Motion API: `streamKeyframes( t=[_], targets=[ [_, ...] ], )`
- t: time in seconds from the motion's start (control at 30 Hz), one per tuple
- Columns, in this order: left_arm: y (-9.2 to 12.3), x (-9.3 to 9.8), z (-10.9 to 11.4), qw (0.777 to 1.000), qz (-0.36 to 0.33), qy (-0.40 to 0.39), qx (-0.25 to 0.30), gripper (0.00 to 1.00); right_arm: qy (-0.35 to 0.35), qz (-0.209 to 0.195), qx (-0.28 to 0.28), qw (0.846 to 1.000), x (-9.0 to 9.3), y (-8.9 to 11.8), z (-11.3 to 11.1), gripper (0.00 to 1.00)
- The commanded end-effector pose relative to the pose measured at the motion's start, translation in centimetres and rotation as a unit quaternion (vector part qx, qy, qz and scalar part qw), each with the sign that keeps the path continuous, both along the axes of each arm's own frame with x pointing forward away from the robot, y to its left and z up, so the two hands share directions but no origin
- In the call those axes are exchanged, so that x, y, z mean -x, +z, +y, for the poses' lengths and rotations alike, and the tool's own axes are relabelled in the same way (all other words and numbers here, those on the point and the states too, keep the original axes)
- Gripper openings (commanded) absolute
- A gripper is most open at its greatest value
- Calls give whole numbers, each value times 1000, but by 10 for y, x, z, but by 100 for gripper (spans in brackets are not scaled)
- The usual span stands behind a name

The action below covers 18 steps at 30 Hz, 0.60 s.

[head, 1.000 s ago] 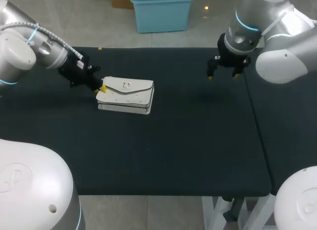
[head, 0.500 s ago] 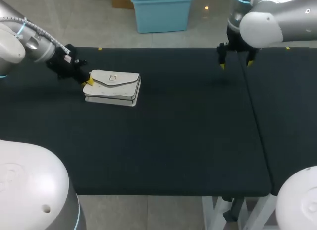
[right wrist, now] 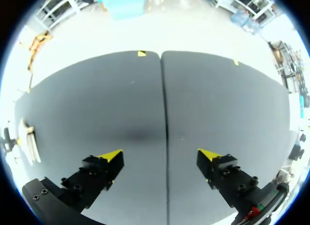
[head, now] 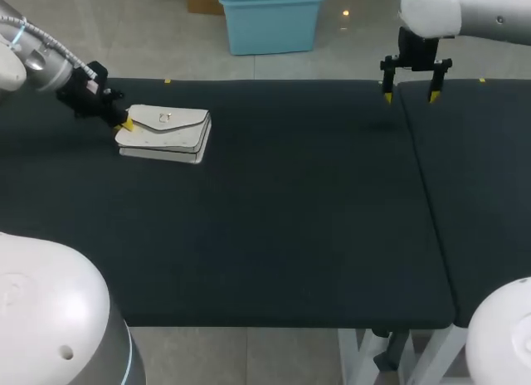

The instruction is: Pick up the bag, open it, inspect its contents, close it, and place it on the opposite side

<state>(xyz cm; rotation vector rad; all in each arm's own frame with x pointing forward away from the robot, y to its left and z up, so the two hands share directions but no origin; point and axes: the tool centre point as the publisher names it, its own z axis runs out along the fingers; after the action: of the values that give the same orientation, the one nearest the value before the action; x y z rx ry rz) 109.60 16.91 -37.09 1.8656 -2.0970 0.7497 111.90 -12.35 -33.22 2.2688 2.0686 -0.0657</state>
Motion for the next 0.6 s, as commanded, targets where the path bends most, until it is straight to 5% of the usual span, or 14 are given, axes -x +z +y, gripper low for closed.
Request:
streamKeyframes(
  t=[0.03, 0.6],
  targets=[
    [-1, -18, 23, 1000, 7, 0, 4, 0, -15, 50, -8, 999, -7, 1, -10, 100],
    [4, -80, 93, 998, -9, 67, -7, 0, -69, 54, -31, 996, -17, 1, -37, 100]
  ],
)
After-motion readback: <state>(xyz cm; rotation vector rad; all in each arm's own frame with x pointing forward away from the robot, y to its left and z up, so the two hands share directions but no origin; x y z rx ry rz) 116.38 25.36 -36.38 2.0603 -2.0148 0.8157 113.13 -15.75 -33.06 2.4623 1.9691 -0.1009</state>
